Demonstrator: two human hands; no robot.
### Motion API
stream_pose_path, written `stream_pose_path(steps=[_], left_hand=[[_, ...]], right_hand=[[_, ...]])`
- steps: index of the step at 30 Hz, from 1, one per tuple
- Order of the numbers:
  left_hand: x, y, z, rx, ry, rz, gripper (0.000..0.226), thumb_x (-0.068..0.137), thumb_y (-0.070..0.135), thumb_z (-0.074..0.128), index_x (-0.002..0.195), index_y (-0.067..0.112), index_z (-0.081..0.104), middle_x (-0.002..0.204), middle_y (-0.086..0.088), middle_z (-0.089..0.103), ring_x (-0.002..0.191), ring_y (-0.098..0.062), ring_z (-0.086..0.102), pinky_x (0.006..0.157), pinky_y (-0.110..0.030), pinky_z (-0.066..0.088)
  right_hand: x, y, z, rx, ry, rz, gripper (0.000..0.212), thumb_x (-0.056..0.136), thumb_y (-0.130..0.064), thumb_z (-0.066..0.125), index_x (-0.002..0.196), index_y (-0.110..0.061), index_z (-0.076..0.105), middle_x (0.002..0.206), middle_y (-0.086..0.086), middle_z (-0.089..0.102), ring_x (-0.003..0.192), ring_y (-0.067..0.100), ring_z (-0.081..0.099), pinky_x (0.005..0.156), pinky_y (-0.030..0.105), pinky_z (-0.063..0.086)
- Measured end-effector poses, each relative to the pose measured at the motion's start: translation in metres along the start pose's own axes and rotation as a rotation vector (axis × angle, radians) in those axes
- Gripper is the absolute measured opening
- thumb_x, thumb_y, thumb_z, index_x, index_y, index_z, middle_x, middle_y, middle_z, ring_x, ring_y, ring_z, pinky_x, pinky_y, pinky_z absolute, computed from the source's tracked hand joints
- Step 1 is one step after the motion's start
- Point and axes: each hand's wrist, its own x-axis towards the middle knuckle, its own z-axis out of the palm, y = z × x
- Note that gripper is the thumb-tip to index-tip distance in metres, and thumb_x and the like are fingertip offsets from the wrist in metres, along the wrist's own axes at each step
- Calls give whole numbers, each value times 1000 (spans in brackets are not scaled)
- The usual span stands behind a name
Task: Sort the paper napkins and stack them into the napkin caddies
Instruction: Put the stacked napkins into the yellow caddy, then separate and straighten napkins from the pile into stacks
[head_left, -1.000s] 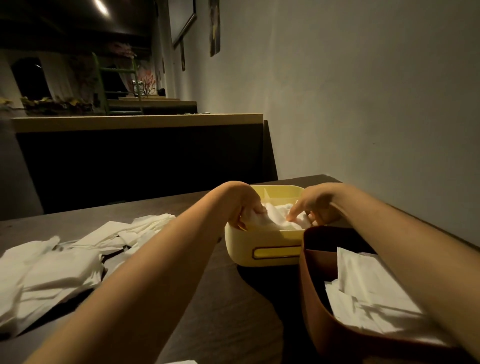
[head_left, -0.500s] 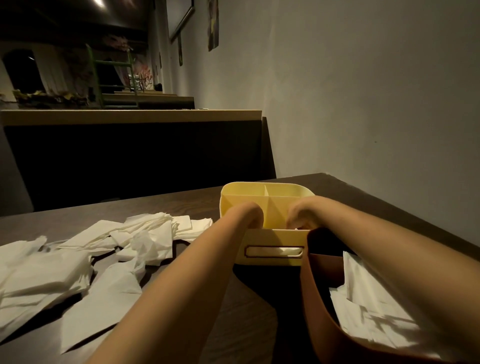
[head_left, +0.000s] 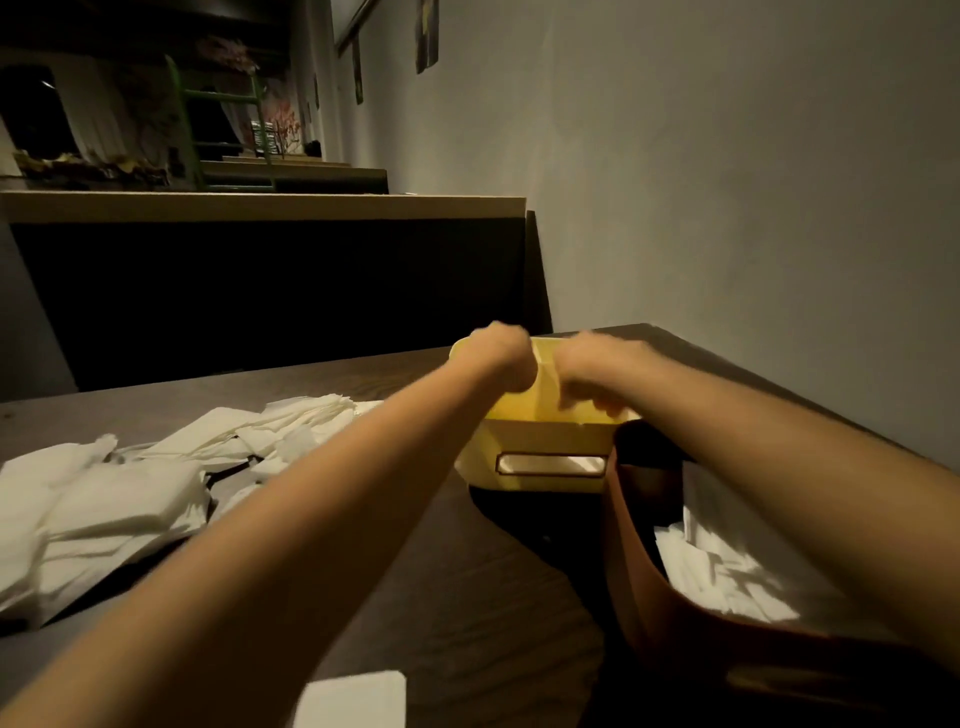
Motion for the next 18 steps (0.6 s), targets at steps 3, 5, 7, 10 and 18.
stream_pose_path(steps=[3, 5, 7, 10, 18], left_hand=[[-23, -16, -25, -121, 122, 25, 8, 91, 8, 55, 88, 7, 62, 68, -4, 55, 65, -17, 61, 52, -23, 50], [-42, -37, -36, -155, 184, 29, 8, 91, 9, 55, 92, 8, 63, 73, -3, 56, 62, -12, 54, 49, -19, 43], [-67, -62, -43, -196, 195, 8, 9, 91, 12, 55, 91, 9, 64, 79, -3, 59, 65, -12, 55, 53, -21, 47], [-105, -99, -50, -310, 225, -44, 10, 91, 10, 54, 87, 8, 63, 86, -9, 65, 76, -19, 63, 69, -30, 55], [-194, -190, -33, -541, 461, -198, 18, 95, 7, 49, 108, -2, 59, 97, -17, 62, 88, -23, 62, 73, -27, 50]], right_hand=[[-23, -13, -16, 155, 220, -114, 12, 90, -15, 61, 93, -4, 58, 73, 10, 57, 61, 19, 62, 52, 27, 54], [-42, -30, -22, 240, 300, -221, 8, 90, -14, 60, 85, -9, 57, 72, 8, 58, 58, 16, 61, 47, 22, 49], [-62, -50, -23, 300, 352, -339, 7, 92, -15, 59, 86, -10, 57, 73, 5, 58, 60, 14, 61, 47, 20, 47], [-91, -82, -18, 374, 374, -516, 7, 92, -18, 58, 94, -11, 61, 82, 4, 60, 72, 14, 62, 59, 23, 52], [-115, -150, 70, 263, 203, -765, 38, 86, -25, 64, 120, -11, 57, 117, 10, 60, 103, 20, 57, 88, 31, 50]])
